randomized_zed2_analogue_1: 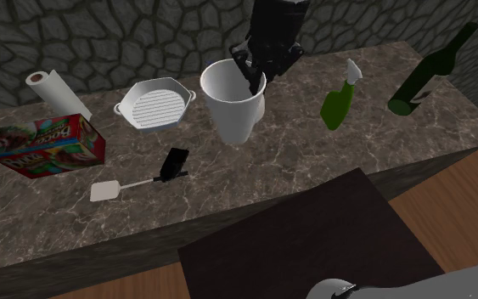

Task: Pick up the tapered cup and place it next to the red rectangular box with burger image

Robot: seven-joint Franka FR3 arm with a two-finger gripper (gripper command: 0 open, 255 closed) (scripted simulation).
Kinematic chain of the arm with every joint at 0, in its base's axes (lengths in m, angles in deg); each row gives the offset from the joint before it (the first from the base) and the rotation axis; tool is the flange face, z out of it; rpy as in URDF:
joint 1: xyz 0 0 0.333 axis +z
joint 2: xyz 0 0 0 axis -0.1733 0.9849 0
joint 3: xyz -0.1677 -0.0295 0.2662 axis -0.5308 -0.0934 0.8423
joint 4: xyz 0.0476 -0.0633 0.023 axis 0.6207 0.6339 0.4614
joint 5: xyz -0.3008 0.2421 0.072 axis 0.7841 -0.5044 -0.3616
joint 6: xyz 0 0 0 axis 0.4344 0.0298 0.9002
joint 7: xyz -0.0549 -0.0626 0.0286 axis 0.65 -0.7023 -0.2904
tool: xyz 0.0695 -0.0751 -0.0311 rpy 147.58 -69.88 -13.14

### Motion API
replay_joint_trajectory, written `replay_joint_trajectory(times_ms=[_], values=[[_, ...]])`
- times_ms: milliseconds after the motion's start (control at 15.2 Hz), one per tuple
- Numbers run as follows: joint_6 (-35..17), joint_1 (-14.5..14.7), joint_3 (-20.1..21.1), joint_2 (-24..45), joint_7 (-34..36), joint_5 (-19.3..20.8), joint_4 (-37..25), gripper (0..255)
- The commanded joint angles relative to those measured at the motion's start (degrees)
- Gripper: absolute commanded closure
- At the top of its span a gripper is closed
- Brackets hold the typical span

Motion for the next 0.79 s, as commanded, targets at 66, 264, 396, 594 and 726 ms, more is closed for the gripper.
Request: replay_joint_trajectory(times_ms=[66, 264, 396, 594, 726], values=[[-0.97, 2.29, 2.56, 3.99, 3.51, -1.69, -3.52, 255], [-1.58, 4.18, 4.85, 7.86, 6.84, -2.77, -7.26, 255], [-1.82, 5.32, 6.28, 10.57, 9.06, -3.22, -10.05, 255], [-1.92, 6.9, 8.2, 14.81, 12.39, -3.5, -14.68, 255], [-1.8, 7.89, 9.36, 17.75, 14.61, -3.44, -18.06, 255]])
